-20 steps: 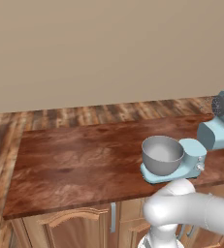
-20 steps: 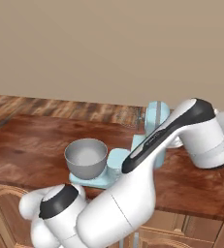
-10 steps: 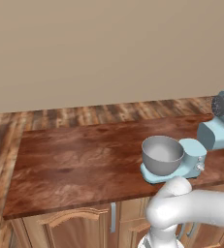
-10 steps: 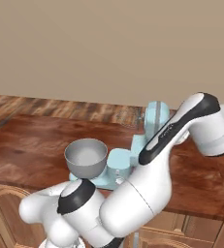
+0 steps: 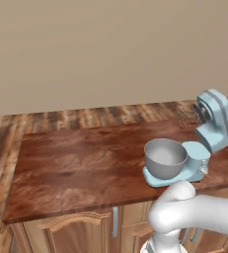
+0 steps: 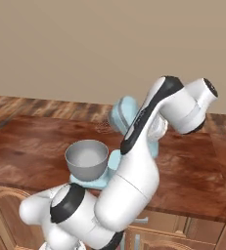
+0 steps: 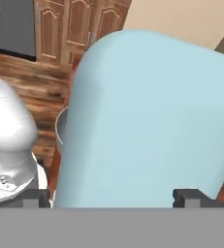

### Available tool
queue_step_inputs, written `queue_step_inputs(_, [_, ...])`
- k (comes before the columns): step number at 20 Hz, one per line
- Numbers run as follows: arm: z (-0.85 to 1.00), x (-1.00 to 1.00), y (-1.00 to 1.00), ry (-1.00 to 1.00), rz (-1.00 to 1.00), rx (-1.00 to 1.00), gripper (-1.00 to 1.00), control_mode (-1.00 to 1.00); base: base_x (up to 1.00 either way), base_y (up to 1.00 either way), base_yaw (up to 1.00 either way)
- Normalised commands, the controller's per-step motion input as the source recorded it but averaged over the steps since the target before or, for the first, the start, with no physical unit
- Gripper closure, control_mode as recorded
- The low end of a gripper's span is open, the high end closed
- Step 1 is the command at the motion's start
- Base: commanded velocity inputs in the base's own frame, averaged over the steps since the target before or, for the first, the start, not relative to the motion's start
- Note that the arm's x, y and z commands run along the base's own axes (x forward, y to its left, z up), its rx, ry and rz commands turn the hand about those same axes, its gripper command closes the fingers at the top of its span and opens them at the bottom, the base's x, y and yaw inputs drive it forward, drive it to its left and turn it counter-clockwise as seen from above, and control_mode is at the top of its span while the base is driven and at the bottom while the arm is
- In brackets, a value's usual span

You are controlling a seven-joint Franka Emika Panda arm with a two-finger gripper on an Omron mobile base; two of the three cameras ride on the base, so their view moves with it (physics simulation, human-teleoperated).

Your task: Close the stand mixer head.

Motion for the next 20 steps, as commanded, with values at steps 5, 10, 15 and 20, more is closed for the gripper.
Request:
queue_step_inputs(5, [-0.5, 0.16, 1.0, -0.07, 0.25, -0.36, -1.0, -1.0, 0.0, 0.0, 0.0])
queue_step_inputs(10, [-0.25, 0.1, 1.0, -0.01, 0.27, -0.45, -1.0, -1.0, 0.0, 0.0, 0.0])
queue_step_inputs(15, [0.0, 0.03, 1.0, -0.05, 0.25, -0.47, -1.0, -1.0, 0.0, 0.0, 0.0])
queue_step_inputs(20, [0.0, -0.39, 0.34, -0.06, 0.01, -0.06, -1.0, -1.0, 0.0, 0.0, 0.0])
